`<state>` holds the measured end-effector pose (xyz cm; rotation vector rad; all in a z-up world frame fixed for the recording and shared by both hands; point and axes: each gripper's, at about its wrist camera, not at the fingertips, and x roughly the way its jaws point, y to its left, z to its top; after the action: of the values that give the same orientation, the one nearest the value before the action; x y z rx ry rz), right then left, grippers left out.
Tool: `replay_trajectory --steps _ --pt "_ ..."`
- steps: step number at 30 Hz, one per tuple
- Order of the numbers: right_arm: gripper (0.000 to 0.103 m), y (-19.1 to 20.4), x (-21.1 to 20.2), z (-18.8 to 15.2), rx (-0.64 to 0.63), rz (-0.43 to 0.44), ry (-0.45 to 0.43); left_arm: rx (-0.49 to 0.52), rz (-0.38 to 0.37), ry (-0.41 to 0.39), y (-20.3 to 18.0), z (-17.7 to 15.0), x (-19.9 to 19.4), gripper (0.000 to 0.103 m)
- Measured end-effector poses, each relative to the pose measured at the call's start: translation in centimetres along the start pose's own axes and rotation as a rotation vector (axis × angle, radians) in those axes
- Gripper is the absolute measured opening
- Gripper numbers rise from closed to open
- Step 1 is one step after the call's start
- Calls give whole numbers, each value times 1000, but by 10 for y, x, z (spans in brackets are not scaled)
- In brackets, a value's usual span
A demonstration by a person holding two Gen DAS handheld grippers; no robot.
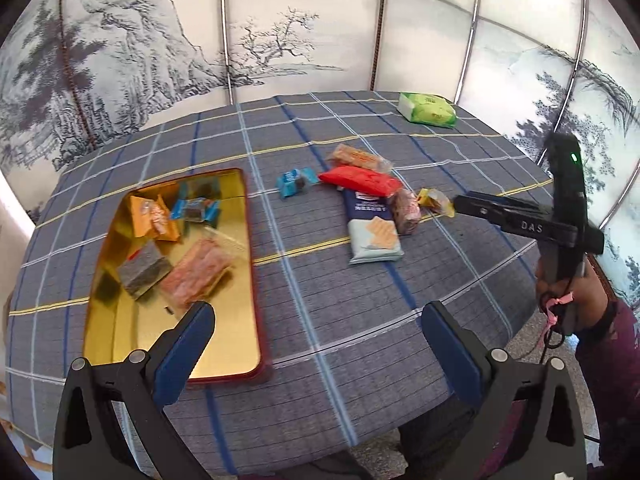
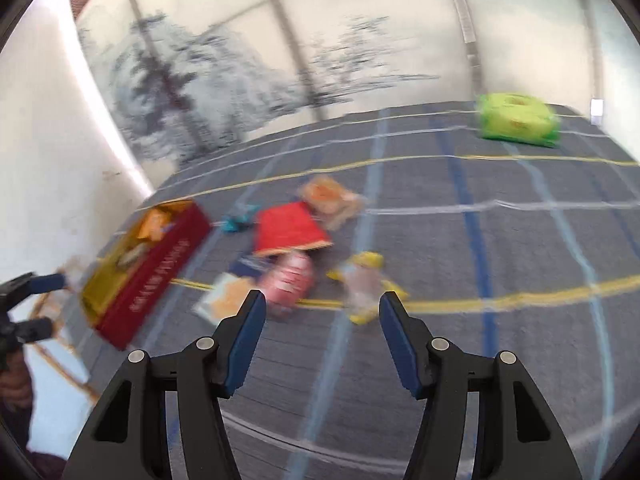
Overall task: Organize snacks
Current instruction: 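Grasp the red packet with the right gripper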
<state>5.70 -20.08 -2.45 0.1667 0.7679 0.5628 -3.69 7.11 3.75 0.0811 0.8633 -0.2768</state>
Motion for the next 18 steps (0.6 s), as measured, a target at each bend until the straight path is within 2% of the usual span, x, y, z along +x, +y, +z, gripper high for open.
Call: replay_trajectory --steps 3,6,10,18 --pt "62 18 24 24 -84 70 45 17 -7 7 -10 5 4 102" --pt "63 26 60 44 -148 47 125 32 -9 10 -15 7 7 102" --pt "66 22 91 61 -164 56 182 47 -10 12 -15 10 9 102" --pt "68 11 129 71 -174 39 284 18 -41 30 -4 17 24 102"
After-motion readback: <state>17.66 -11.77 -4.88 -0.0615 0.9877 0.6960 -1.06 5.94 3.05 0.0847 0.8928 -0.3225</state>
